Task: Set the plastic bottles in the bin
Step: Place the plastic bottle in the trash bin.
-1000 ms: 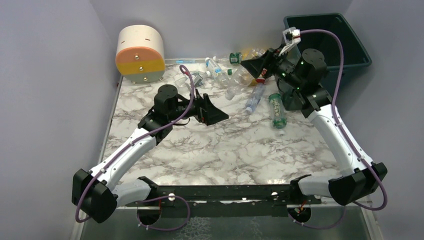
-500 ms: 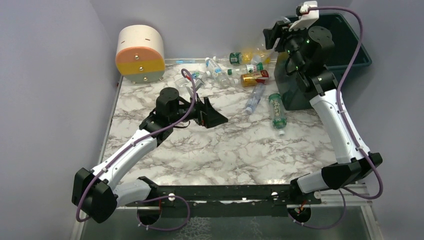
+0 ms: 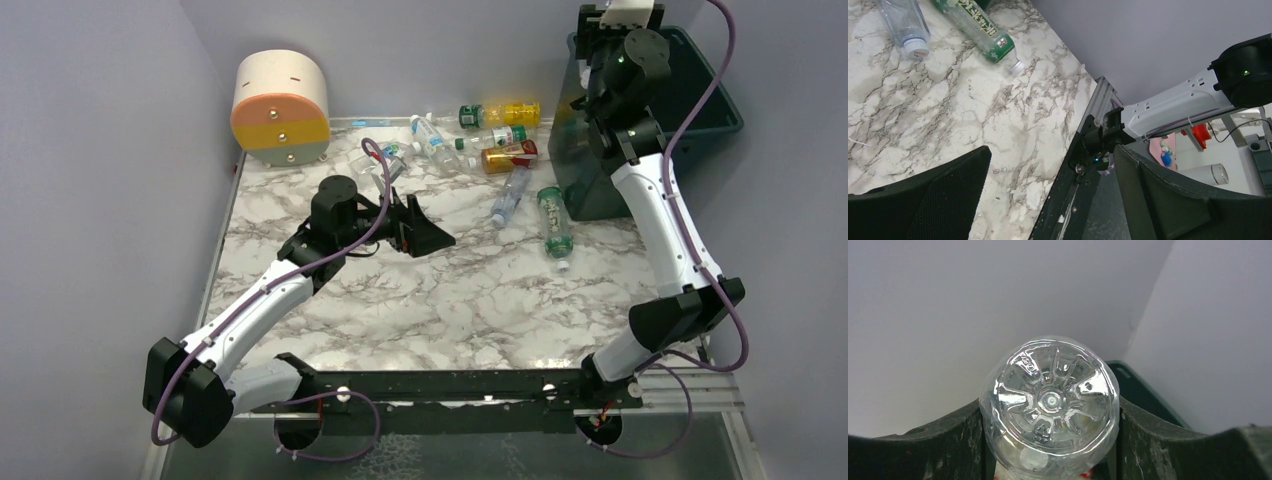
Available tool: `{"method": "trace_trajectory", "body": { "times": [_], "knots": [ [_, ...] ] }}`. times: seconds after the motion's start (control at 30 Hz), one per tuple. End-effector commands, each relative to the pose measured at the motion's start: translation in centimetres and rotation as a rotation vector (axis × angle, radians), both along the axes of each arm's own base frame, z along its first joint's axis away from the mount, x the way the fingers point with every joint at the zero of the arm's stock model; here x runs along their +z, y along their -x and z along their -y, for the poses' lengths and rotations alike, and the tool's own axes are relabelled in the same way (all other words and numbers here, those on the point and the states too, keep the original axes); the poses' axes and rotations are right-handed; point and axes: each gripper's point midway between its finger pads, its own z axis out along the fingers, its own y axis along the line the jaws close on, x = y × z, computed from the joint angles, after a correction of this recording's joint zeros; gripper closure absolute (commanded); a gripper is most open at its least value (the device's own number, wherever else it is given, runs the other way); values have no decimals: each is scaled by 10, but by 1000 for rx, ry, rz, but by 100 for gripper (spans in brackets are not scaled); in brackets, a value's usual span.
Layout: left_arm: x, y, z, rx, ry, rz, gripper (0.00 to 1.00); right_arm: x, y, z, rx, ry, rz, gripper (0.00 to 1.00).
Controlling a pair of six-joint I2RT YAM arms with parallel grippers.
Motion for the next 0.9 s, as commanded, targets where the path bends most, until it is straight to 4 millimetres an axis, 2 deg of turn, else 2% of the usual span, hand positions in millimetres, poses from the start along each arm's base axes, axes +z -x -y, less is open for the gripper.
{"method": "trace_trajectory", "body": {
  "times": [0.0,0.1,0.2,0.37,0.57,0.7,0.87],
  "knots": [
    [2,6,-4,-17,1,22,1,37,9,46,-203,54,116,49],
    [2,6,-3,-18,-1,20,1,39,9,63,-244,36,132,49],
    [1,5,-3,-17,-5,20,1,32,3,73,-271,24,115,49],
    [0,4,-3,-17,-6,18,1,-6,-12,81,-269,-22,26,48],
    [-2,5,-3,-16,-11,14,1,-57,-26,102,-242,-120,-96,47],
    [-4,4,-4,-15,-15,12,1,-81,-35,111,-228,-169,-169,45],
    [-4,3,-4,-10,-13,14,1,-104,-46,108,-186,-221,-247,33]
  ]
}}
